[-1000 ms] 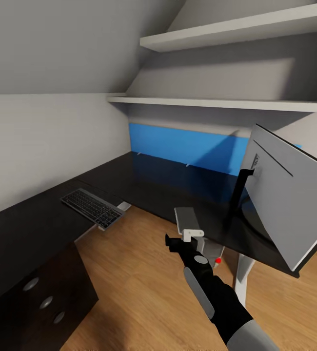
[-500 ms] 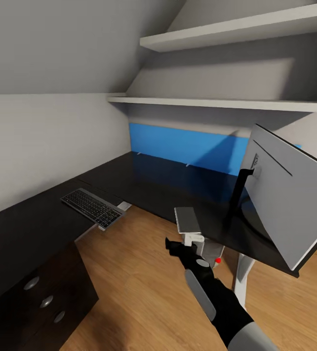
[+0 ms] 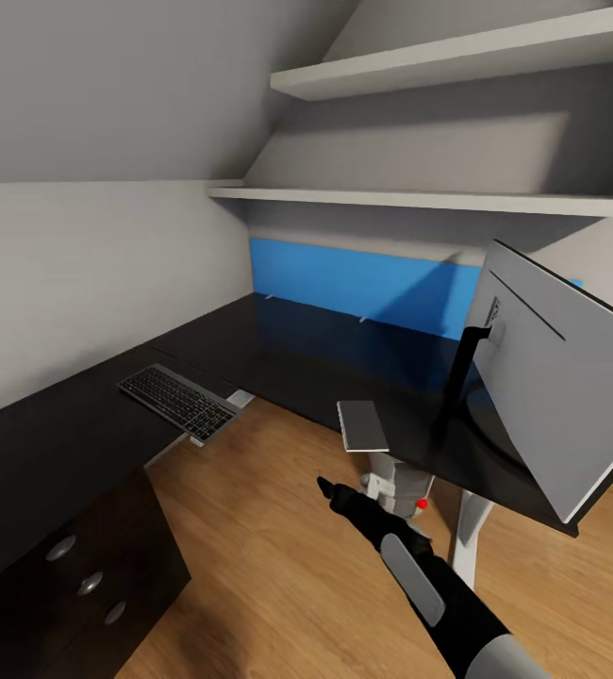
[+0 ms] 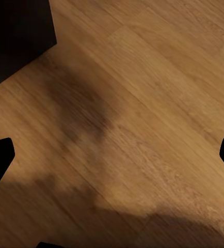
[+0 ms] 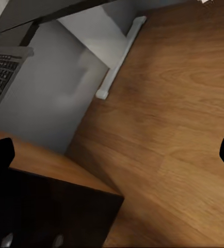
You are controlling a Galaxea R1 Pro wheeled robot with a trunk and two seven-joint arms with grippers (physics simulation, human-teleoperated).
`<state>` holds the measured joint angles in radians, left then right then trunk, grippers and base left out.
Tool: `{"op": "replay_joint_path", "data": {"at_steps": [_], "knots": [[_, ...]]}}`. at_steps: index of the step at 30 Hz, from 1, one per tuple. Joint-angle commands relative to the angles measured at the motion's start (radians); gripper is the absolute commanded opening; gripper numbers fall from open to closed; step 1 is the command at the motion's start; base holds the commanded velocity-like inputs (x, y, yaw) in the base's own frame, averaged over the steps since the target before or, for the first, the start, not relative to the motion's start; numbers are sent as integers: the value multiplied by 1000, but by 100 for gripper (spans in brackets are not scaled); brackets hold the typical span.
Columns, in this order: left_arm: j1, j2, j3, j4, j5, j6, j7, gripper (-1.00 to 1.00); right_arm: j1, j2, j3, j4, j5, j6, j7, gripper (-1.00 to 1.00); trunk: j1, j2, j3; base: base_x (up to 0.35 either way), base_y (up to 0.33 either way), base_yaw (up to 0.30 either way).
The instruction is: In the bedroom, organize the workspace by keeping the computer under the desk, ensuring the monitor is on the desk, placing the keyboard on the desk next to the monitor, placing the mouse on the desk next to the keyboard, moving the folder from the swivel chair onto the desk next to the mouse, stacking the notebook on top of the folder with the pen on top of the notebook, and positioning the swivel chair next to the desk.
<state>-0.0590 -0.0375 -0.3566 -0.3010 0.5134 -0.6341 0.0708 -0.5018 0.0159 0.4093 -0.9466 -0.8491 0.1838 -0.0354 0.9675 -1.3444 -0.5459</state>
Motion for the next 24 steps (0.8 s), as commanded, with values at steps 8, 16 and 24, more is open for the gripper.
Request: {"op": "replay_joint_path", "data": {"at_steps": [8, 16, 24], "knots": [[-1, 1, -8, 0, 4, -4, 7, 100, 0, -23, -4, 30, -81, -1, 81, 100, 0, -1, -1, 0, 0, 0], [-1, 1, -8, 0, 4, -4, 7, 100, 0, -29, -58, 54, -119, -1, 96, 100, 0, -1, -1, 0, 0, 0], [-1, 1, -8, 0, 4, -4, 7, 100, 0, -30, -123, 59, -129, 6, 95, 100, 0, -1, -1, 0, 0, 0]]}}
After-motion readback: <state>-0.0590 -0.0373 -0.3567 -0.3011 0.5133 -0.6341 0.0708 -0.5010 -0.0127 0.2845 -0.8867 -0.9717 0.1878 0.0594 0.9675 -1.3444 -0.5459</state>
